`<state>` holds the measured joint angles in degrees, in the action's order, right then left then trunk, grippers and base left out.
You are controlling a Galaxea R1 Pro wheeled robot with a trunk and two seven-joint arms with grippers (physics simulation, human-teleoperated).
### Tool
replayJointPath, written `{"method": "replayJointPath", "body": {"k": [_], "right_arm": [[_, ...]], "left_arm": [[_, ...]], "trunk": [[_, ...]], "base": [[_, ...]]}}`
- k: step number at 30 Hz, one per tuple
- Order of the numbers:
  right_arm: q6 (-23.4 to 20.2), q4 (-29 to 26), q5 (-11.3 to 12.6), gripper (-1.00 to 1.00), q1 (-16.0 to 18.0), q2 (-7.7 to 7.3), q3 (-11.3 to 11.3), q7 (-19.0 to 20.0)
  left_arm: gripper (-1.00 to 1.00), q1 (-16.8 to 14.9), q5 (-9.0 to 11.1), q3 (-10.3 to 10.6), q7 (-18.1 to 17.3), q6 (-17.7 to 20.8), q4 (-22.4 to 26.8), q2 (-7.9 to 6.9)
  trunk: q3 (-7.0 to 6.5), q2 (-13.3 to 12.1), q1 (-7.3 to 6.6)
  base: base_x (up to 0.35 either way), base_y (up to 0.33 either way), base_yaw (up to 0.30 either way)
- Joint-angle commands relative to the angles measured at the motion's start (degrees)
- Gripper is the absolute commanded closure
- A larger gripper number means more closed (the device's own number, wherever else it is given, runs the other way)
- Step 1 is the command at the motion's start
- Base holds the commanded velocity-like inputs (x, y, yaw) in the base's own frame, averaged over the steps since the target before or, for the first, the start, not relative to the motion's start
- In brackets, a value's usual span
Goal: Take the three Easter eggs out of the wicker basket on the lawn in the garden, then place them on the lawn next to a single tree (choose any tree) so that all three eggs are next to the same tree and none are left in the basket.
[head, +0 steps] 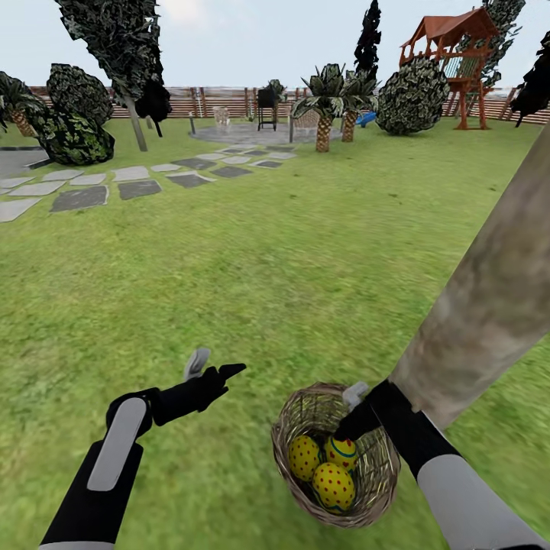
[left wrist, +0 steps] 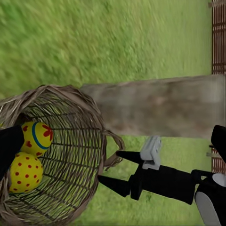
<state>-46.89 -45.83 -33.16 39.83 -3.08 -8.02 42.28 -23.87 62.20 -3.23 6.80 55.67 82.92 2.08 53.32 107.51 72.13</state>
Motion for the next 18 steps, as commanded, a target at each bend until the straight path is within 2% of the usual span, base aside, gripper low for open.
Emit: {"method": "replayJointPath", "body": {"k": [1, 7, 12, 18], "right_arm": [[-0.03, -0.04, -0.60, -1.00, 0.05, -0.06, -0.16, 0.56], [0.64, 0.03, -0.59, -1.00, 0.07, -0.08, -0.15, 0.52], [4.65, 0.05, -0.59, -1.00, 0.08, -0.08, -0.07, 0.37], [5.08, 0.29, -0.59, -1.00, 0.08, 0.03, -0.07, 0.34]], "left_arm": [[-1.00, -0.04, 0.58, -0.12, 0.58, 0.32, 0.05, 0.15], [-1.00, -0.04, 0.56, -0.11, 0.58, 0.31, 0.05, 0.58], [-1.00, -0.04, 0.56, -0.11, 0.58, 0.31, 0.05, 0.64], [-1.00, -0.04, 0.56, -0.11, 0.58, 0.31, 0.05, 0.64]], "trunk": [[0.05, 0.02, -0.01], [1.13, 2.43, 1.31], [2.02, 4.43, 2.41], [3.10, 6.84, 3.73]], "base": [[0.000, 0.000, 0.000], [0.000, 0.000, 0.000], [0.000, 0.000, 0.000], [0.000, 0.000, 0.000]]}}
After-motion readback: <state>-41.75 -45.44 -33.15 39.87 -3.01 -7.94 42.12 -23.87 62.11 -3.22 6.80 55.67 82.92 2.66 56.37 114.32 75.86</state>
